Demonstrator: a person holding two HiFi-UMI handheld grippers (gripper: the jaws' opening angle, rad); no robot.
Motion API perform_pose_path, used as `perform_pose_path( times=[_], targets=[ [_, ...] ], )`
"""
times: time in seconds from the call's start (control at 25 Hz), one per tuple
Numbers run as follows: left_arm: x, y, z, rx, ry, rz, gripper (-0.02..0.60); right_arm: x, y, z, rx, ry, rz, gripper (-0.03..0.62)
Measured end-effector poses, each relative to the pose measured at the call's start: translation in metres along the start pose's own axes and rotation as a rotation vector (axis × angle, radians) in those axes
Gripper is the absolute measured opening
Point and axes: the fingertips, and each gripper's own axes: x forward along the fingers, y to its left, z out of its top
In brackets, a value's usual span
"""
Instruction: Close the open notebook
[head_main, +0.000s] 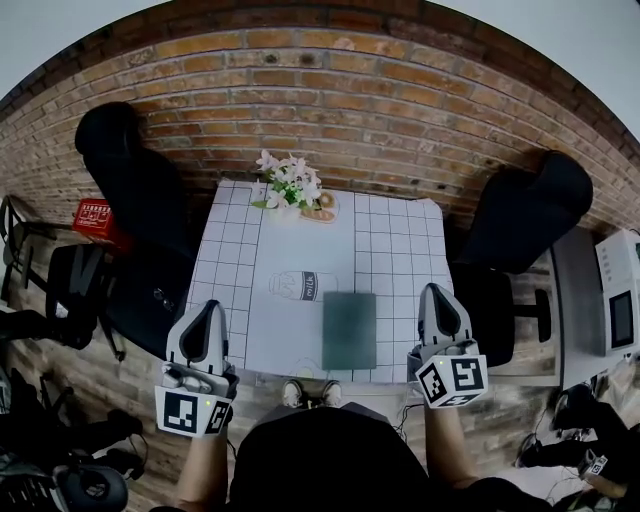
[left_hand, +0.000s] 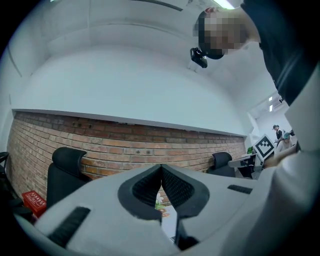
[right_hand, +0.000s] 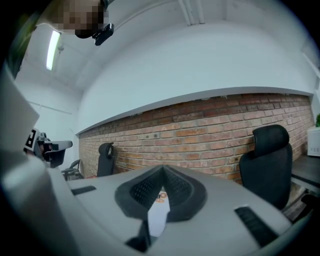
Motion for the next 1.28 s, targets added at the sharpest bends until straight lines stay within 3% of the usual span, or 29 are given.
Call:
perform_pose_path(
  times=[0.2, 0.36, 0.6, 1.28],
  targets=[
    [-0.005, 0.003, -0.001, -0.002, -0.007, 0.013, 0.026, -0.001, 0.005, 0.002, 0.024, -0.020, 0.010, 0.013],
    [-0.007, 0.001, -0.001, -0.003, -0.007, 0.011, 0.026, -0.004, 0.011, 0.002, -0.042, -0.009, 0.023, 0.012],
    [-0.009, 0.000, -0.002, -0.006, -0.010, 0.003, 0.026, -0.009, 0.018, 0.005, -0.031, -0.023, 0.043, 0.012],
    [-0.008, -0.006, -0.002, -0.029, -0.027, -0.030, 0.026, -0.014, 0.021, 0.007, -0.028, -0.030, 0.033, 0.012]
  ],
)
